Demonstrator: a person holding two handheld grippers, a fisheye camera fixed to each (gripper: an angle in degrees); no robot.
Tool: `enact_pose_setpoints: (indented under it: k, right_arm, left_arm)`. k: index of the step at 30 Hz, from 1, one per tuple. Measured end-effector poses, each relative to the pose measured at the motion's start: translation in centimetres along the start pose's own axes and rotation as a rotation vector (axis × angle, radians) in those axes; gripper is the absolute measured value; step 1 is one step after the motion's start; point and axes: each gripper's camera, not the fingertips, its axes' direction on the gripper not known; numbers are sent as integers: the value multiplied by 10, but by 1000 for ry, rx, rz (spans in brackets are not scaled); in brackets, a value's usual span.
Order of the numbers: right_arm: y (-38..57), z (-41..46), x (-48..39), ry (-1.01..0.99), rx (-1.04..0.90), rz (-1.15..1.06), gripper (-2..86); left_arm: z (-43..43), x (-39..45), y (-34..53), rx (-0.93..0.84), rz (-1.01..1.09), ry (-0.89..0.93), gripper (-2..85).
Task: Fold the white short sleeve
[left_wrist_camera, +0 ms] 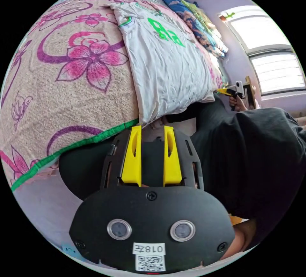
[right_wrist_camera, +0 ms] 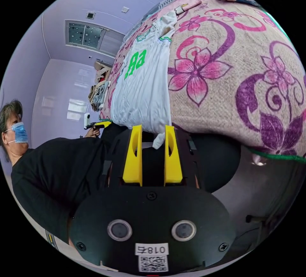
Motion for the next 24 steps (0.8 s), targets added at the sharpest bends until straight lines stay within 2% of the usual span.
enact_pose_setpoints:
  k: [6,10,15,20,24]
  right_arm:
    - [19,5,-9,-19,27,-6,106]
    - [14,10,-15,41,-43,-13,108]
    - [4,11,-17,102,-94,-4,111]
    - [-6,15,-17,226,-225,-6,129]
    - [-18,24,-19,225,-288,-49,139]
  left_arm:
    - [32,28,-41,-121,41,-209,116]
    - [37,44,-67,-161,96,-236,101]
    - [46,47,-102,-247,92,-284,4]
    - [28,41,-112,-253,107,-145,-8]
    - [0,28,-115,-186,104,10,-9]
